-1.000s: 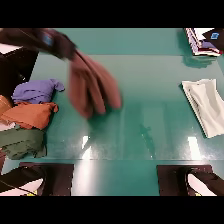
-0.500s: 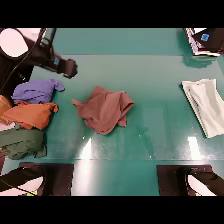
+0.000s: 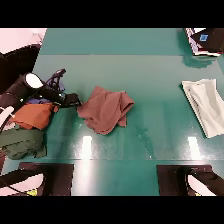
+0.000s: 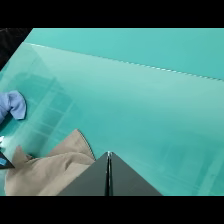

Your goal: Fold the shirts.

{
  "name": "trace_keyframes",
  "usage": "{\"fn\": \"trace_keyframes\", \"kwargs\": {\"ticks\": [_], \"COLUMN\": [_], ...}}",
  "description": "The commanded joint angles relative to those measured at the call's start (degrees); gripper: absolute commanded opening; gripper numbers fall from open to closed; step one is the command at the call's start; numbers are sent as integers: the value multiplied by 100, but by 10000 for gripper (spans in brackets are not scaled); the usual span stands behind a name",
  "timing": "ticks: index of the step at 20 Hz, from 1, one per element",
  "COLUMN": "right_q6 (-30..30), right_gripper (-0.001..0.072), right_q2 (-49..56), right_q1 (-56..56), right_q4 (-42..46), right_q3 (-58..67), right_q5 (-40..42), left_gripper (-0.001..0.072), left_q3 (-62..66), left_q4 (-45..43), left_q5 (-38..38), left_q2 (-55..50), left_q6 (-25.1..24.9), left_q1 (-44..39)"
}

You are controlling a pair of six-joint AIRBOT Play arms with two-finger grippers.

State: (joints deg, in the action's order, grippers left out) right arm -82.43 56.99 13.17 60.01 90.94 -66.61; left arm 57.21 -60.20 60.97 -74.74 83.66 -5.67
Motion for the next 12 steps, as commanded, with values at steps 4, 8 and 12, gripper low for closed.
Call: {"fn": "trace_keyframes", "kwargs": {"ticks": [4,8,12], "right_q6": [-94,-417,-520], "right_gripper": [17,17,106], "right_q2": [28,-122,-122], "right_q1": [-33,-256,-232], "right_q4": [7,9,-57], "right_q3": [-15,-909,-2719], "right_q5": [-223,-389,-428], "left_gripper": [60,24,24], "left_q3": [-92,1093,2002], "left_q4": [483,208,-168], "left_q5": [-452,212,409], "left_q2": [-275,-144,94], "left_q6": [-162,-164,-162], "left_q1": [122,673,1036]}}
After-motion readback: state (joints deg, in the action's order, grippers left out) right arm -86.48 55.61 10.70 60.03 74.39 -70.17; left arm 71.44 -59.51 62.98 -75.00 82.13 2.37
